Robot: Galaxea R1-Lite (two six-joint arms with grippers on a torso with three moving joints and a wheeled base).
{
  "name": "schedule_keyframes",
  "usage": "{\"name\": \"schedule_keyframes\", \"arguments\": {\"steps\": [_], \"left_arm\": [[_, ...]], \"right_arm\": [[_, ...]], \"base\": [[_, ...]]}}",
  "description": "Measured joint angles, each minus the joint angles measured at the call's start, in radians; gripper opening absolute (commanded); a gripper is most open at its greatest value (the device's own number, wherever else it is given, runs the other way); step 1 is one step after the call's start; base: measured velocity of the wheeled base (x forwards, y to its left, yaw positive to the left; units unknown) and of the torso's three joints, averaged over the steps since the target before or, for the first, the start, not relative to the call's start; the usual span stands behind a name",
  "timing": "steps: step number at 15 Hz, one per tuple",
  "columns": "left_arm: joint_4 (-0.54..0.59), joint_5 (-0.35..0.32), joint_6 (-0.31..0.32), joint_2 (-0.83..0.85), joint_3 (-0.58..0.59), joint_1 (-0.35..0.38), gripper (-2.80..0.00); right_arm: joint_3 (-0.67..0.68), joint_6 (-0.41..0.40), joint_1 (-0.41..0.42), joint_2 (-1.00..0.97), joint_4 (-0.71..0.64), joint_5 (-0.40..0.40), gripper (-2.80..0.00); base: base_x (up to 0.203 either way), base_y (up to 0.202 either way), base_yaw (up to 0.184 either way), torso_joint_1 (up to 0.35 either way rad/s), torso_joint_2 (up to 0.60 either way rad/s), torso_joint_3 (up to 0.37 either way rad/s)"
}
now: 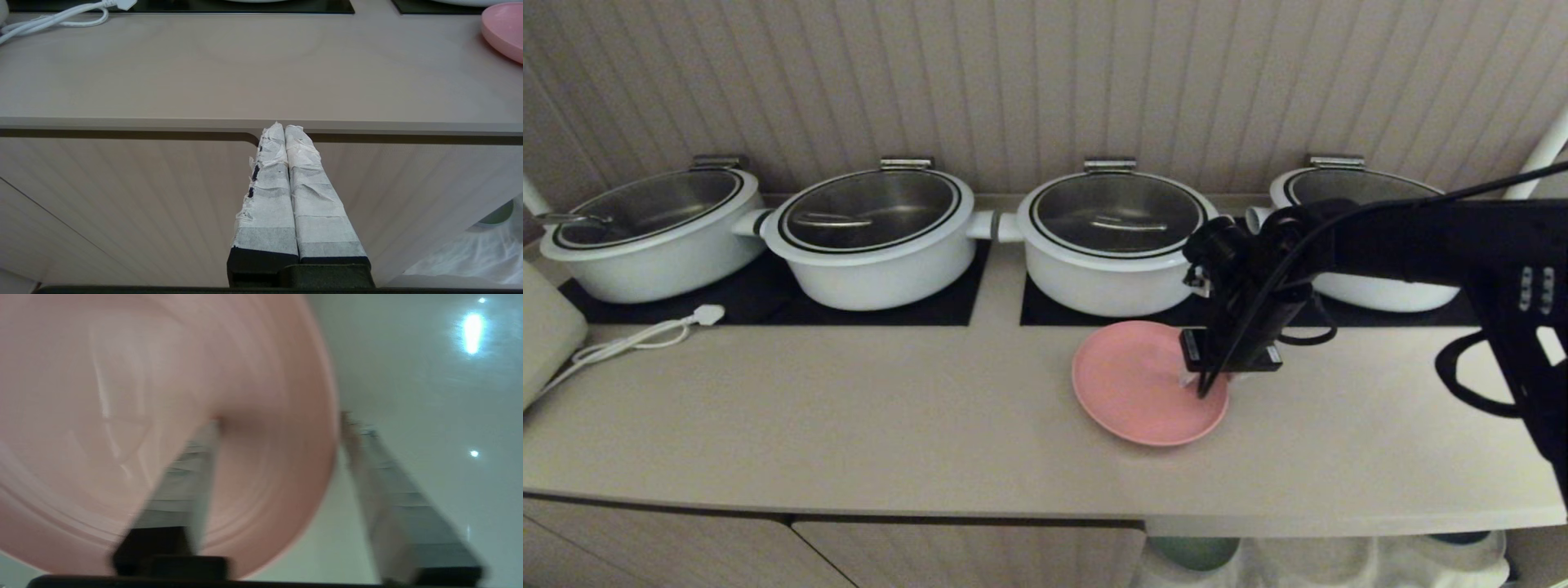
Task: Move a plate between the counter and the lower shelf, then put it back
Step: Pick up the plate
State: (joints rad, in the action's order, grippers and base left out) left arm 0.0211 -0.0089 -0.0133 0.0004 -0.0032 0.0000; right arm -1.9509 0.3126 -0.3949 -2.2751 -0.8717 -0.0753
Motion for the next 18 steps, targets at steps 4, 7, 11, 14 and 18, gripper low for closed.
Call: {"name": "schedule_keyframes", "arguments": {"steps": [4, 7, 11, 14, 18], "left_arm": [[0.000, 0.000, 0.000, 0.000, 0.000, 0.000, -2.80], [0.000, 0.000, 0.000, 0.000, 0.000, 0.000, -2.80], [0.000, 0.000, 0.000, 0.000, 0.000, 0.000, -2.80], [0.000, 0.000, 0.000, 0.000, 0.000, 0.000, -2.80], [0.000, 0.000, 0.000, 0.000, 0.000, 0.000, -2.80]], "right_arm": [[0.000, 0.000, 0.000, 0.006, -0.006, -0.002, -2.80], [0.001, 0.000, 0.000, 0.014, -0.010, -0.001, -2.80], [0.001, 0.002, -0.001, 0.020, -0.014, -0.004, -2.80], [0.002, 0.014, 0.000, 0.028, -0.033, -0.004, -2.80], [0.011, 0.018, 0.006, 0.054, -0.089, -0.002, -2.80]], "base": [[0.000, 0.000, 0.000, 0.000, 0.00, 0.000], [0.000, 0.000, 0.000, 0.000, 0.00, 0.000], [0.000, 0.000, 0.000, 0.000, 0.00, 0.000], [0.000, 0.000, 0.000, 0.000, 0.00, 0.000], [0.000, 0.000, 0.000, 0.000, 0.00, 0.000]]}}
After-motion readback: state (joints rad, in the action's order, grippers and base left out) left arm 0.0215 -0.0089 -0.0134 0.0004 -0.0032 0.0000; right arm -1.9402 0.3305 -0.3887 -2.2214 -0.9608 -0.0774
